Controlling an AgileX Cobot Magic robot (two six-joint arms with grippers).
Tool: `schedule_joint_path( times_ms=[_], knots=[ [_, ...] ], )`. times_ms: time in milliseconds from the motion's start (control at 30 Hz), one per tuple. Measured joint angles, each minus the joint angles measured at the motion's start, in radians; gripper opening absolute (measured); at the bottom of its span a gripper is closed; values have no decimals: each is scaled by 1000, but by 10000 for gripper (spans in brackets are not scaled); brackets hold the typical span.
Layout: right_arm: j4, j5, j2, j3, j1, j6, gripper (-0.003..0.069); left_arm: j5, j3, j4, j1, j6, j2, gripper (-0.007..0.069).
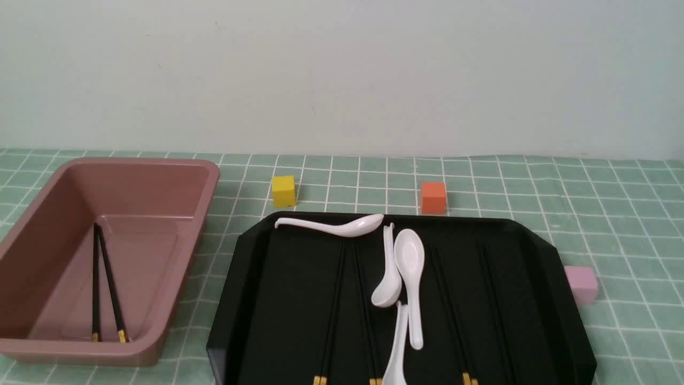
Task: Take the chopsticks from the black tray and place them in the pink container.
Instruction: 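Reach over to the black tray and grasp a pair of chopsticks with the left gripper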
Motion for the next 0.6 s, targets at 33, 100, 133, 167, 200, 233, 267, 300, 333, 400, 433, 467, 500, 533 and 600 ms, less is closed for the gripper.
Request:
schedule_joint_path(
  times_ms=[33,100,133,167,200,233,267,300,333,400,433,467,500,533,600],
  knots=[
    [0,0,0,0,0,0,240,0,0,0,0,0,0,73],
    [0,0,0,0,0,0,240,0,0,0,0,0,0,77],
    [0,0,0,0,0,0,240,0,0,0,0,0,0,78],
    [0,0,0,0,0,0,240,0,0,0,0,0,0,79],
    [0,0,0,0,0,0,240,0,0,1,0,0,0,81],
    [0,0,0,0,0,0,240,0,0,1,0,0,0,82],
    [0,0,0,0,0,0,240,0,0,1,0,0,0,83],
    [0,0,0,0,0,0,240,0,0,1,0,0,0,85],
    [0,0,0,0,0,0,240,0,0,1,0,0,0,86],
    [0,0,0,0,0,0,240,0,0,2,0,0,0,90],
    [0,0,0,0,0,0,240,0,0,2,0,0,0,92],
    [0,0,0,0,0,0,240,0,0,2,0,0,0,93],
    [0,0,0,0,0,0,240,0,0,2,0,0,0,93],
    [0,0,0,0,0,0,240,0,0,2,0,0,0,93],
    [0,0,0,0,0,0,240,0,0,2,0,0,0,94]
  ],
)
